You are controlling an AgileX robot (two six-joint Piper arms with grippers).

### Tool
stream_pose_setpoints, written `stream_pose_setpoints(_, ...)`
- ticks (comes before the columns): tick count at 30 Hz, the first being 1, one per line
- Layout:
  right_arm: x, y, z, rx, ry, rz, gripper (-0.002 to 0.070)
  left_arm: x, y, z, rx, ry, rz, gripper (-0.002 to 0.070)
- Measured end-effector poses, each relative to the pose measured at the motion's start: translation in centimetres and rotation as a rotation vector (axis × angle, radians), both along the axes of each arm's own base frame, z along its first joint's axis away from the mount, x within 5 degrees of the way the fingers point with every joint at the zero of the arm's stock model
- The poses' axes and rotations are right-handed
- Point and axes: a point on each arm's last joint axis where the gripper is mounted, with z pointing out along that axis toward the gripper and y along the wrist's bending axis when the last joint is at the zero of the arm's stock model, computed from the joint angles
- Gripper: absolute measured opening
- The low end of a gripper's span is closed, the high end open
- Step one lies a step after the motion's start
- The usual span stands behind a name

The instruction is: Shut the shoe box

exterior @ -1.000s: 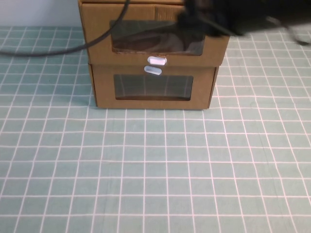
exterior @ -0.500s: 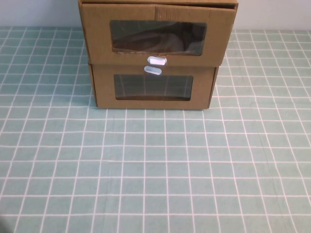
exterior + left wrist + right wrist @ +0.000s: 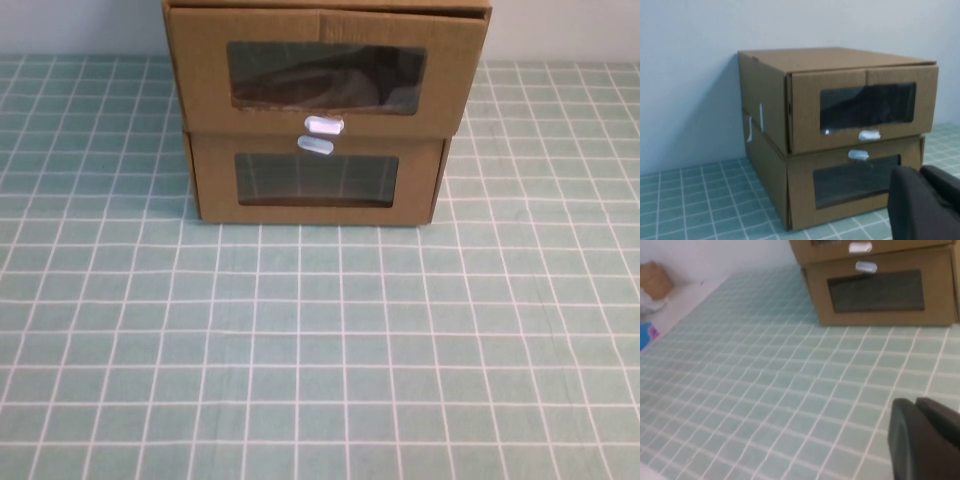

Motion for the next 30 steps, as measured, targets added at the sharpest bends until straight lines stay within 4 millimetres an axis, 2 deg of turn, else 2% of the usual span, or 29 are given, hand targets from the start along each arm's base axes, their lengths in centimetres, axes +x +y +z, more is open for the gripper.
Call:
stream_pose_setpoints(5,2.7,1.5,-2.0,0.027,-0.142,-0.027,-0.0011,1.6,0.2,-2.1,0.049,0.039,0.059,-0.0005)
stream_pose_setpoints(9,4.3,2.2,-4.5,0.042,-0.222,-0.055,-0.0011,2.3,0.4,-4.4,0.044,0.076,0.098,-0.0005)
stream_pose_setpoints(17,4.9,2.5,-7.6,0.029,-0.204,-0.068,-0.0011,2.8,0.4,-9.3,0.060,0.204,0.113,-0.0005)
stream_pose_setpoints(22,4.9,2.5,-8.9,-0.002,-0.154,-0.062,-0.0011,2.6,0.2,-10.1,0.074,0.252,0.083,-0.0005)
stream_pose_setpoints(30,4.8,2.5,-9.6,-0.048,-0.088,-0.049,-0.0011,2.5,0.0,-10.4,0.083,0.280,0.060,-0.0005)
